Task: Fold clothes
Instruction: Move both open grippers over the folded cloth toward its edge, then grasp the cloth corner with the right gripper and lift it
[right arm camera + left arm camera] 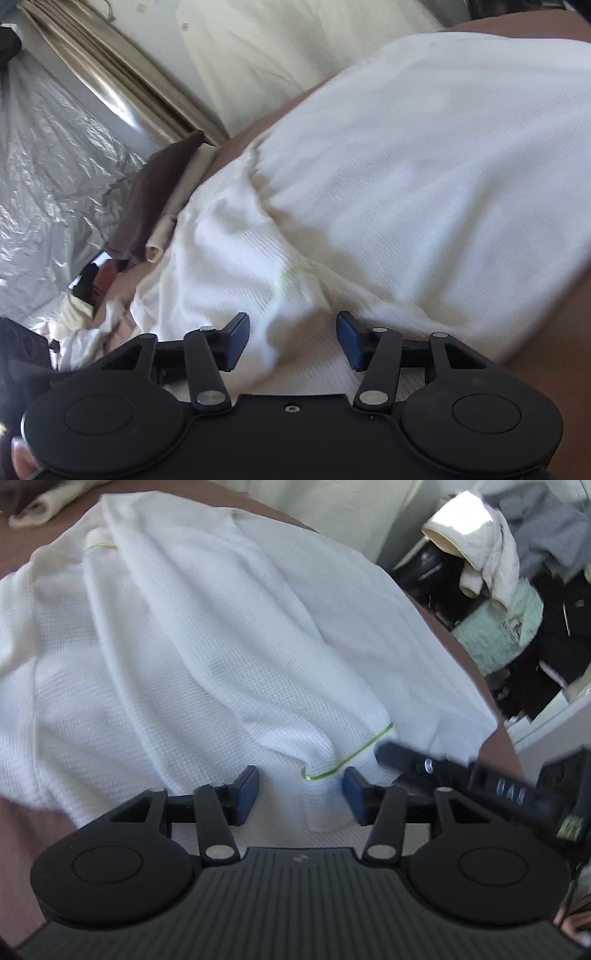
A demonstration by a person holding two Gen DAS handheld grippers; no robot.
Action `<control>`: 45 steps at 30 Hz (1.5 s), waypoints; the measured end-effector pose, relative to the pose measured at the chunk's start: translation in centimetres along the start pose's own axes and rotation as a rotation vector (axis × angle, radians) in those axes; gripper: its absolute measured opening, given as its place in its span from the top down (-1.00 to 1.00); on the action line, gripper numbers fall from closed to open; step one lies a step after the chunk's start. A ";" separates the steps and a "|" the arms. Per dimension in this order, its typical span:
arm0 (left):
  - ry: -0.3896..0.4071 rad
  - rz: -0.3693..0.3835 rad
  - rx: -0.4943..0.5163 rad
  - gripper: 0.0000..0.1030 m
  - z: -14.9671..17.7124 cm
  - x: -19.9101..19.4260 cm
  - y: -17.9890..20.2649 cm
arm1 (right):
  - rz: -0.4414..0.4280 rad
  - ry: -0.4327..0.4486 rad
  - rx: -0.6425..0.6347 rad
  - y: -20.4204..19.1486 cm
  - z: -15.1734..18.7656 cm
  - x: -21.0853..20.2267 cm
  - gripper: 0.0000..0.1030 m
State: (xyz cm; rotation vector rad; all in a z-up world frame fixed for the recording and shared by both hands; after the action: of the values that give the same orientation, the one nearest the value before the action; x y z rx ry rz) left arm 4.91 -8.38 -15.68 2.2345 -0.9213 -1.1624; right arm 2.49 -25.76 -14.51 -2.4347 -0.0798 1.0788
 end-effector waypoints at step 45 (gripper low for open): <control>-0.243 -0.199 0.361 0.19 1.6 18.0 16.1 | 0.319 -0.218 0.588 31.4 -15.5 -5.6 -0.38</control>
State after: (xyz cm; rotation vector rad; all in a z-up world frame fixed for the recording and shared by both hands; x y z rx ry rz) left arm 5.45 -32.62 -15.63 2.5572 -1.0972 -1.4827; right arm 5.41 -61.05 -15.58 -1.8307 0.5022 1.2806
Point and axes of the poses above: each gripper's, at about its wrist camera, not at the fingertips, and x roughly the way its jaws point, y to its right, z to its underside, the point moved 4 cm from there along x, roughly the way its jaws point, and after that the axes turned 15 degrees about z, right-handed, at the moved point
